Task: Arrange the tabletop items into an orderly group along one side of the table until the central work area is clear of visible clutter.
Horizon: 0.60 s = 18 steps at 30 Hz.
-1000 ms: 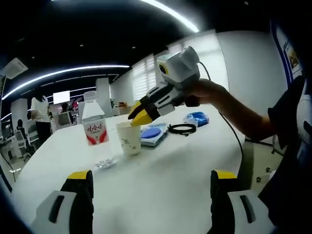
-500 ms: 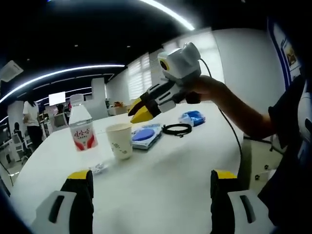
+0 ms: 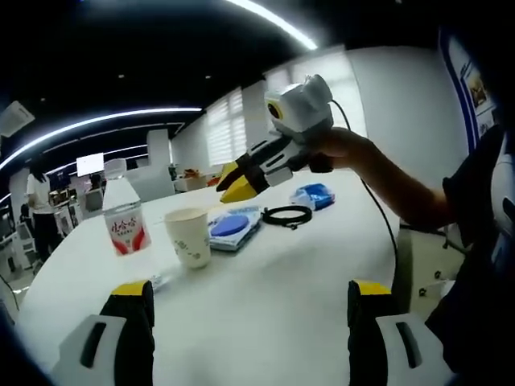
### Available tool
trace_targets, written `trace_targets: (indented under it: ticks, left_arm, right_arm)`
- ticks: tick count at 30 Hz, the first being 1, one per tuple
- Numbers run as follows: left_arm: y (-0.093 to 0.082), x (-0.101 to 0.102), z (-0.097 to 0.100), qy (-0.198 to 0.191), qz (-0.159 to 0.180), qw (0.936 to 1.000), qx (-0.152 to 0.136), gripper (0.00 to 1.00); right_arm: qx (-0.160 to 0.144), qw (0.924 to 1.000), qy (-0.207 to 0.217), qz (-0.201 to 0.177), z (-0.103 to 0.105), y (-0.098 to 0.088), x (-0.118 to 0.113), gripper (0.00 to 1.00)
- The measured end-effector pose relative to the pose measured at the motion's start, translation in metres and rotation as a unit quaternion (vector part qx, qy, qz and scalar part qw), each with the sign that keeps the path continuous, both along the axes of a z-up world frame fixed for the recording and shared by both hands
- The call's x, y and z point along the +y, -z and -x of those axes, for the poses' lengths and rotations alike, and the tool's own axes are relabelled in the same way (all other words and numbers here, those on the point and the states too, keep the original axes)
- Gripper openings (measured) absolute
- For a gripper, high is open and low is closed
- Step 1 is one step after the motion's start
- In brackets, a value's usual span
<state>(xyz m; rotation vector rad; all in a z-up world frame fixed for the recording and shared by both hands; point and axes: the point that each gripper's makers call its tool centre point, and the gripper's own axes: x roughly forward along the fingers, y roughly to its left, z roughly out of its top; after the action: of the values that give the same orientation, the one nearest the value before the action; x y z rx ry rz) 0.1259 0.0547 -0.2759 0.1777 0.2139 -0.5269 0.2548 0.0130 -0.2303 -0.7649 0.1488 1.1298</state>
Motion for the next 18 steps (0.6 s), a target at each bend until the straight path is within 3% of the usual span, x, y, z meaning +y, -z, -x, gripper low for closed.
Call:
trace_targets:
  ticks: [18]
  left_arm:
    - [-0.001,-0.016,-0.005,0.018,0.0,0.9998,-0.002,1.0]
  right_arm:
    - [0.005,0.9999,0.014,-0.002,0.0,0.003,-0.023,0.11]
